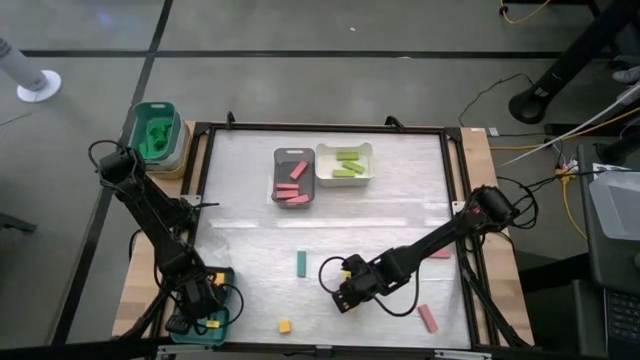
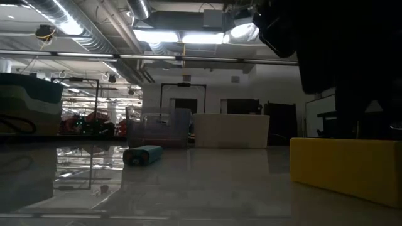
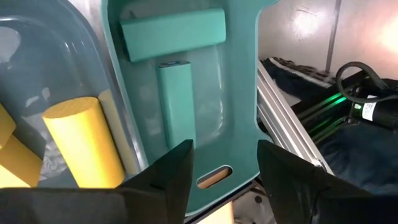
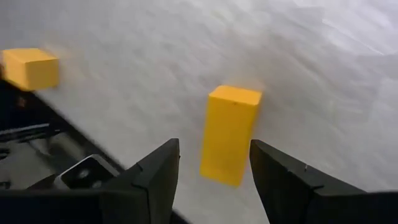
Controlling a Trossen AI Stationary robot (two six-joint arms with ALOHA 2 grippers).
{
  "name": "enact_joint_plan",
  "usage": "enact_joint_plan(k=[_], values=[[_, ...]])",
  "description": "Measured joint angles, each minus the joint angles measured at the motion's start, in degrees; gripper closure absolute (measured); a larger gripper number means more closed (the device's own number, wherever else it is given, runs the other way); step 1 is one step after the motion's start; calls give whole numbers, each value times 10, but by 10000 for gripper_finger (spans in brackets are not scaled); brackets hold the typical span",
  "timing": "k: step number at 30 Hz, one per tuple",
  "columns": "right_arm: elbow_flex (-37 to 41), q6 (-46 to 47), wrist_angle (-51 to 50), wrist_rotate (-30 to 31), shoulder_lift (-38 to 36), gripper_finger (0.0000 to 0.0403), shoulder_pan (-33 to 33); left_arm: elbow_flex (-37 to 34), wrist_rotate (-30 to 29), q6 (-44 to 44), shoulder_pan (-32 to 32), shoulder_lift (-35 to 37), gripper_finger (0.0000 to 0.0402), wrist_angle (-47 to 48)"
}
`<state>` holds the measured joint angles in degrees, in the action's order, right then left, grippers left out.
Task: Sort blocks
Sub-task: Put the yellow block into the blue bin
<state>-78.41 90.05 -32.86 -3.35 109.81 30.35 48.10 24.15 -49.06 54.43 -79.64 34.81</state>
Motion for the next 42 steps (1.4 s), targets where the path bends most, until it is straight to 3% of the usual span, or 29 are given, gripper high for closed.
enact_joint_plan(k=[32, 37, 39, 42], values=[[-1, -11, 31, -8, 73, 206, 0, 0, -14, -30, 0, 0, 235, -13], [-1, -25, 28, -10, 73, 243, -7, 0, -15, -30, -9, 0, 235, -13], [-1, -56, 29, -16, 73, 270, -15, 0, -15, -30, -19, 0, 235, -13], [-1, -128, 28, -51, 73, 272, -36, 0, -15, -30, -38, 4, 235, -12]])
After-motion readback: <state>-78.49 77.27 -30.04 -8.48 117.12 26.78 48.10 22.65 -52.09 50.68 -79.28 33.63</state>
